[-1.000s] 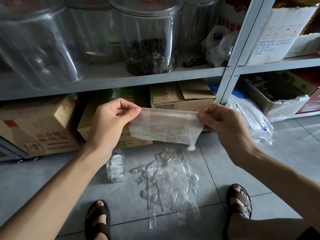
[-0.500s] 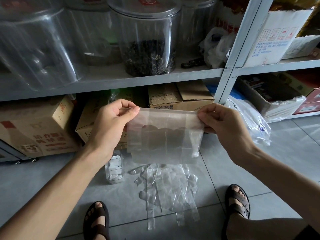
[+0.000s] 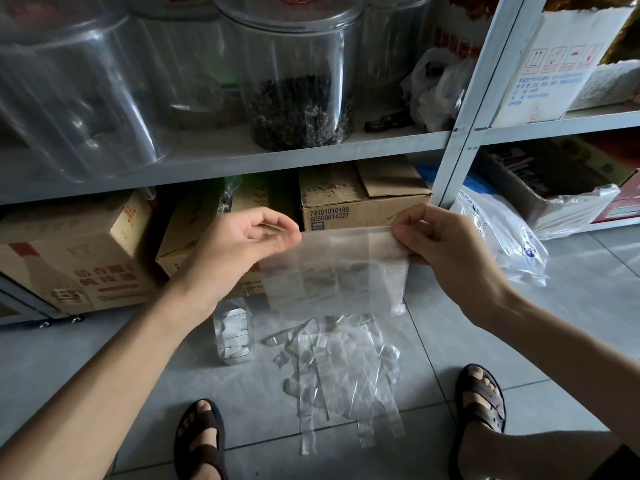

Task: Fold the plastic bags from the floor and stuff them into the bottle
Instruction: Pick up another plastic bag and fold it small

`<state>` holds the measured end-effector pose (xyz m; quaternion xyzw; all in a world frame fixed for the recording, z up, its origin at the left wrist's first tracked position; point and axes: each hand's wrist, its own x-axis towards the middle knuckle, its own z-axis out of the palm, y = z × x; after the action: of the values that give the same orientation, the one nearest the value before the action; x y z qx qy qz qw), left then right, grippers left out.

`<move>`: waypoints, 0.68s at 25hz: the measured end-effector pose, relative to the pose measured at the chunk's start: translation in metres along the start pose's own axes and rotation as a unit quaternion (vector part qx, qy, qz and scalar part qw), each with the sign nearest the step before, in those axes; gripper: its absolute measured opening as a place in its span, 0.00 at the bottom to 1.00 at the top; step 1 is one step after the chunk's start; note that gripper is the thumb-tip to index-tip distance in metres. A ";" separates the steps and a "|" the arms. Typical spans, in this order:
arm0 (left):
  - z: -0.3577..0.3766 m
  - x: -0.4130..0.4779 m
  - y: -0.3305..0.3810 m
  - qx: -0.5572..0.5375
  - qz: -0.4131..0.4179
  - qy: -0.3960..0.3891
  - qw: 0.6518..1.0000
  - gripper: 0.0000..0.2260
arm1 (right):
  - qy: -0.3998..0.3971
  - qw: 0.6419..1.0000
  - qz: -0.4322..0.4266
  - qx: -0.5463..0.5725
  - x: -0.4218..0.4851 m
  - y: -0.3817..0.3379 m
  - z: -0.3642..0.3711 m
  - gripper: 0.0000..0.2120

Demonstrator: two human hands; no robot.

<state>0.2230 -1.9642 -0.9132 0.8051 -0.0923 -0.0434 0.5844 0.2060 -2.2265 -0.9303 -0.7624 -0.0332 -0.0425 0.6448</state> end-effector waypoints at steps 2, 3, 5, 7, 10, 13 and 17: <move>0.004 -0.001 0.001 0.104 0.041 -0.016 0.994 0.10 | -0.005 0.999 -0.016 -0.037 -0.001 0.001 0.000 0.07; 0.006 -0.002 0.000 0.155 0.060 -0.016 0.986 0.09 | -0.006 0.998 -0.027 -0.064 -0.001 0.002 0.001 0.07; 0.009 -0.003 -0.002 0.200 0.075 -0.013 0.977 0.07 | -0.008 0.992 -0.049 -0.113 -0.003 0.002 0.003 0.07; 0.012 -0.004 -0.003 0.204 0.081 -0.010 0.975 0.05 | -0.010 0.988 -0.064 -0.141 -0.005 0.002 0.005 0.07; 0.016 -0.004 -0.007 0.223 0.104 -0.001 0.969 0.03 | -0.011 0.984 -0.074 -0.159 -0.006 0.002 0.007 0.07; 0.017 -0.004 -0.007 0.246 0.127 0.009 0.961 0.03 | -0.009 0.984 -0.077 -0.158 -0.004 0.003 0.006 0.07; 0.017 -0.005 -0.007 0.333 0.196 0.031 0.922 0.02 | -0.039 0.971 -0.099 -0.214 -0.004 0.002 0.008 0.06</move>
<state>0.2161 -1.9775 -0.9253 0.9200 -0.2393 0.1304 0.2816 0.2029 -2.2190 -0.9344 -0.8768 -0.1236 -0.0825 0.4574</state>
